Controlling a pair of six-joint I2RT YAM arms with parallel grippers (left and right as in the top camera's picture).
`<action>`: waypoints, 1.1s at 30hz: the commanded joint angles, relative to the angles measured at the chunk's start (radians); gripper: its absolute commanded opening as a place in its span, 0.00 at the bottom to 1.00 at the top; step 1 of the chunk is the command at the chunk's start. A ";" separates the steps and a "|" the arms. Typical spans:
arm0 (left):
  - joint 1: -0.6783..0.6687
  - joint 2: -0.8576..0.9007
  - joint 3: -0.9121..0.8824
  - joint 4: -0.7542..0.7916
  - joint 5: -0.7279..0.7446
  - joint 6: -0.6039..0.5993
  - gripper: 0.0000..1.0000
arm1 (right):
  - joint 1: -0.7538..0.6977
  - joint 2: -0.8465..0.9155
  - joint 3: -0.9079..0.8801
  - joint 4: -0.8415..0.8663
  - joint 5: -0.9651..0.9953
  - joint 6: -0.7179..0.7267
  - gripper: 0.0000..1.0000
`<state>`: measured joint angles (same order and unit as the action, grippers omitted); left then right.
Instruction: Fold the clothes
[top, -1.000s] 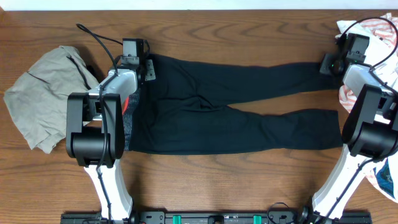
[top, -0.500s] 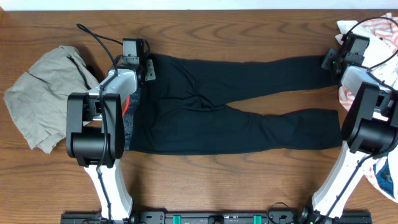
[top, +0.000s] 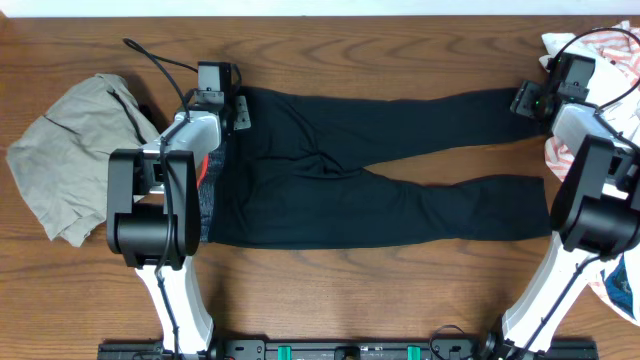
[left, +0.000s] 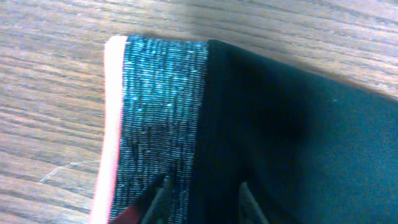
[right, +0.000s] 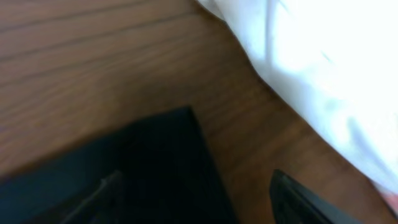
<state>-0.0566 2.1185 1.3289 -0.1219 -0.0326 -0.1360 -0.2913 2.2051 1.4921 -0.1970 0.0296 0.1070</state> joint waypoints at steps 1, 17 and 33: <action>-0.001 0.049 -0.042 -0.034 0.013 0.014 0.43 | 0.003 -0.145 -0.001 -0.055 -0.020 -0.045 0.78; -0.001 -0.243 -0.042 -0.243 0.013 0.054 0.73 | 0.003 -0.505 -0.001 -0.610 -0.135 -0.052 0.99; -0.001 -0.396 -0.091 -0.822 0.014 -0.147 0.93 | -0.006 -0.504 -0.034 -0.956 -0.130 -0.009 0.99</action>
<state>-0.0616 1.7260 1.2739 -0.9016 -0.0223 -0.1997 -0.2916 1.7008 1.4837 -1.1465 -0.0982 0.0685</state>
